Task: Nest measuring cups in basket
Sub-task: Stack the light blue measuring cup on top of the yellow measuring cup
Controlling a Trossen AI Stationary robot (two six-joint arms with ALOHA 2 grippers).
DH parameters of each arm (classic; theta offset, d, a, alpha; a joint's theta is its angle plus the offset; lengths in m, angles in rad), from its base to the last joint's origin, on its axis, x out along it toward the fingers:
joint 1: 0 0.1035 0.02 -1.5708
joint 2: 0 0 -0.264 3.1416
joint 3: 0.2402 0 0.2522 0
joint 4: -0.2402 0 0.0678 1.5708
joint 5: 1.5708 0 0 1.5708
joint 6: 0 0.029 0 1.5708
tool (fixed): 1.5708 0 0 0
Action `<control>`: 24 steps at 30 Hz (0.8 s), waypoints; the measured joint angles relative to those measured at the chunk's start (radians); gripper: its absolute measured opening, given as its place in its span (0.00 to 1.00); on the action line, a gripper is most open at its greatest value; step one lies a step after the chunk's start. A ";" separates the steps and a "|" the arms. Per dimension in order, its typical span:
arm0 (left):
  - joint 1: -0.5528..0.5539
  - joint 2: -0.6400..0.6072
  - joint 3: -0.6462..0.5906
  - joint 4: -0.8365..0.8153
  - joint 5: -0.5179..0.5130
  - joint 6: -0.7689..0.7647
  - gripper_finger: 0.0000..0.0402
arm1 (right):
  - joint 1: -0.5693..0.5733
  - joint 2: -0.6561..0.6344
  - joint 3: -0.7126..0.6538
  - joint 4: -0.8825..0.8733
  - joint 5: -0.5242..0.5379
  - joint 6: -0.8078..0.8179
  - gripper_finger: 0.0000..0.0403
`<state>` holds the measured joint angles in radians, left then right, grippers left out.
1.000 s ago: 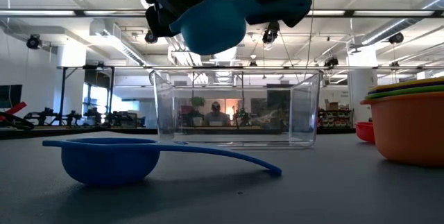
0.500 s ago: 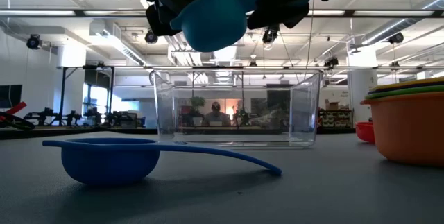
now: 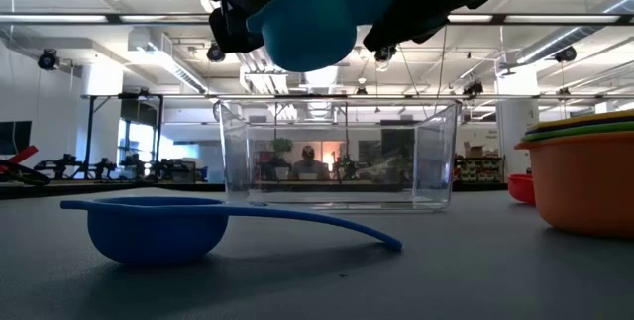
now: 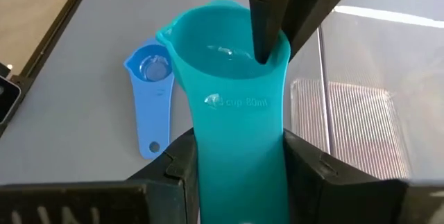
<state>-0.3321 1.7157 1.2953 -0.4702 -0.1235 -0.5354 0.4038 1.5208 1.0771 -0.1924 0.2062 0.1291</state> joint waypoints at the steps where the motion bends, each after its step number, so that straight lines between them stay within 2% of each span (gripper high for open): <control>1: 0.000 0.000 0.000 0.000 0.000 0.000 0.08 | 0.000 0.000 0.000 -0.003 0.001 0.000 0.31; 9: -0.001 -0.018 0.000 -0.012 -0.034 0.003 0.13 | 0.000 -0.027 0.000 -0.069 0.010 0.010 0.31; 18: -0.001 -0.068 0.000 -0.032 -0.081 0.011 0.15 | 0.032 -0.084 -0.003 -0.197 0.098 0.056 0.31; 24: -0.015 -0.119 0.000 -0.028 -0.190 0.056 0.15 | 0.093 -0.170 -0.056 -0.240 0.161 0.121 0.31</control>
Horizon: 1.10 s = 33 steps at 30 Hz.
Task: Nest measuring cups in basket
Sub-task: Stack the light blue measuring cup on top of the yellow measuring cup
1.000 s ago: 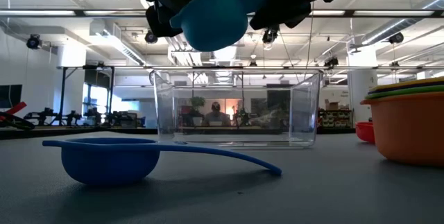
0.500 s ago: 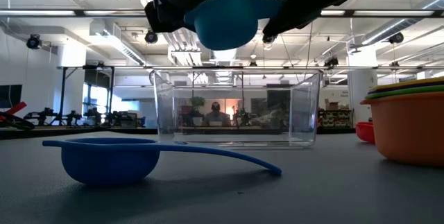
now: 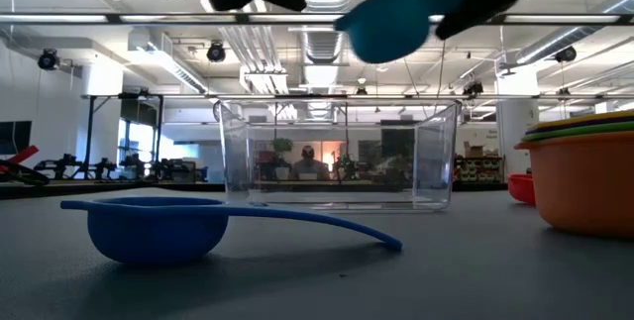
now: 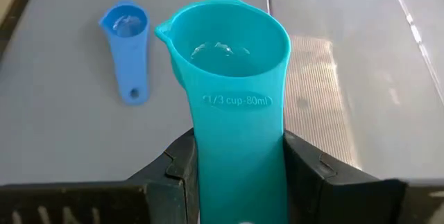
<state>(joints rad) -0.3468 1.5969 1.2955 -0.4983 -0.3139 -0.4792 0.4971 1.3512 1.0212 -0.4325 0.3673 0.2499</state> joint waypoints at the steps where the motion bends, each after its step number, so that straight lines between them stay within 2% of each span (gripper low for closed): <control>1: -0.004 -0.006 0.000 0.007 -0.022 0.008 0.15 | 0.012 -0.022 -0.018 -0.003 0.003 0.020 0.31; 4: -0.020 -0.012 0.000 0.038 -0.068 0.044 0.15 | 0.057 -0.096 -0.084 -0.003 0.007 0.089 0.31; 9: -0.025 -0.010 0.000 0.084 -0.074 0.088 0.15 | 0.159 -0.217 -0.201 -0.005 0.092 0.248 0.31; 15: -0.025 -0.008 -0.008 0.224 -0.091 0.154 0.15 | 0.289 -0.277 -0.307 0.001 0.153 0.428 0.31; 24: -0.025 -0.009 -0.046 0.337 -0.110 0.233 0.15 | 0.407 -0.216 -0.328 -0.002 0.219 0.571 0.31; 27: -0.025 -0.023 -0.115 0.435 -0.111 0.235 0.15 | 0.419 -0.173 -0.328 -0.003 0.238 0.606 0.32; 33: -0.025 -0.079 -0.306 0.745 -0.097 0.234 0.15 | 0.421 -0.102 -0.329 -0.005 0.235 0.645 0.32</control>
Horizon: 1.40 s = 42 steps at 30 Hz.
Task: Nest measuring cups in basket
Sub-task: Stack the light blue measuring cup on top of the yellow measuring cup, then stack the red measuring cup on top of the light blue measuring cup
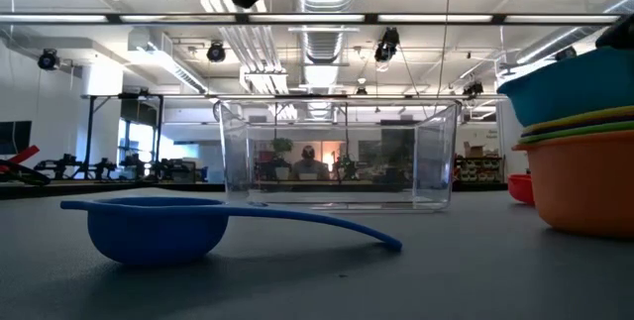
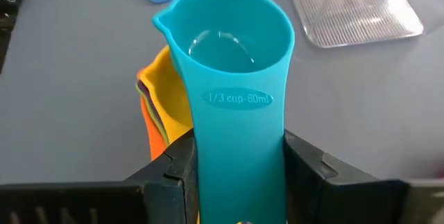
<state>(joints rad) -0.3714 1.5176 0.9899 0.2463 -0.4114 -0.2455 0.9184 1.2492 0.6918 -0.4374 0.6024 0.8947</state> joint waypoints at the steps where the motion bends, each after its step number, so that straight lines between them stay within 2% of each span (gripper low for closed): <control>1: 0.000 -0.010 -0.031 0.060 0.002 -0.002 0.15 | 0.000 0.006 0.000 0.000 -0.001 0.005 0.32; 5: -0.001 -0.026 -0.142 0.280 0.005 -0.002 0.15 | 0.000 0.010 0.000 -0.003 -0.012 0.022 0.33; 10: -0.001 -0.026 -0.232 0.429 0.009 -0.007 0.15 | 0.000 -0.008 0.000 -0.003 -0.062 0.050 0.42; 18: -0.004 -0.026 -0.259 0.471 0.008 -0.026 0.15 | 0.000 -0.054 0.009 -0.020 -0.140 0.052 0.53; 22: -0.010 -0.025 -0.252 0.473 0.008 -0.020 0.15 | 0.000 -0.108 0.026 -0.138 -0.075 0.103 0.52; 24: -0.013 -0.019 -0.249 0.483 0.008 0.012 0.15 | -0.007 -0.141 0.027 -0.265 -0.049 0.222 0.51; 28: -0.014 -0.017 -0.249 0.483 0.008 0.054 0.15 | -0.065 -0.198 0.023 -0.592 -0.048 0.420 0.49; 30: -0.009 -0.017 -0.249 0.492 0.008 0.057 0.15 | -0.091 -0.235 0.016 -0.696 -0.045 0.492 0.49; 35: -0.008 -0.014 -0.249 0.523 0.006 0.061 0.15 | -0.199 -0.338 -0.036 -0.703 -0.024 0.509 0.49; 42: -0.008 -0.014 -0.250 0.523 0.008 0.054 0.15 | -0.407 -0.453 -0.149 -0.586 -0.077 0.358 0.49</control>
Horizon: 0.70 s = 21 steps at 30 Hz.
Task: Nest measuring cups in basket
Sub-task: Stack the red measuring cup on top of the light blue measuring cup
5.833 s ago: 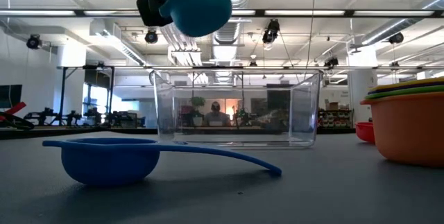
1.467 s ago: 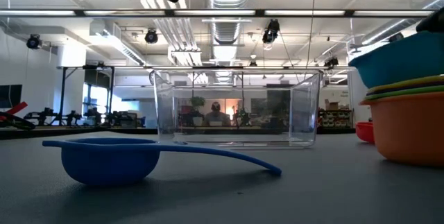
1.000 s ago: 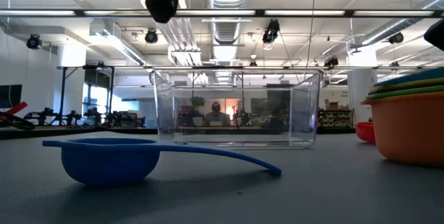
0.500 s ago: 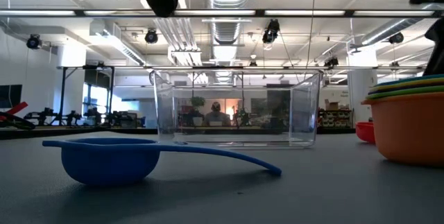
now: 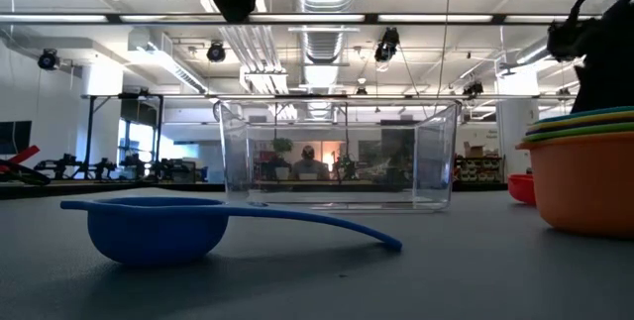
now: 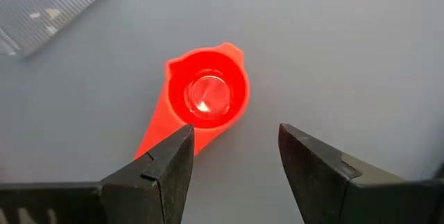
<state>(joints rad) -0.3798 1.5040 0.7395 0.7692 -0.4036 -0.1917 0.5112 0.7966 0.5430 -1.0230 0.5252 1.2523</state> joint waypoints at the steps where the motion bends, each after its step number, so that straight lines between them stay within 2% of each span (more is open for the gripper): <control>1: 0.000 0.000 0.000 0.001 0.000 0.000 0.15 | -0.032 -0.011 -0.020 0.034 -0.019 -0.035 0.49; 6: 0.000 0.000 -0.001 0.000 0.001 0.000 0.15 | -0.192 -0.022 -0.102 0.216 -0.134 -0.214 0.49; 12: 0.000 0.000 -0.001 -0.009 0.001 0.000 0.15 | -0.345 0.009 -0.133 0.254 -0.147 -0.335 0.46; 16: 0.000 0.000 -0.002 -0.023 0.001 0.000 0.15 | -0.398 0.026 -0.138 0.314 -0.192 -0.406 0.41; 21: 0.000 0.000 -0.002 -0.025 0.002 -0.004 0.15 | -0.410 0.052 -0.138 0.391 -0.237 -0.443 0.32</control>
<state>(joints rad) -0.3798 1.5040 0.7380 0.7445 -0.4019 -0.1956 0.1017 0.8486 0.4046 -0.6320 0.2878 0.8096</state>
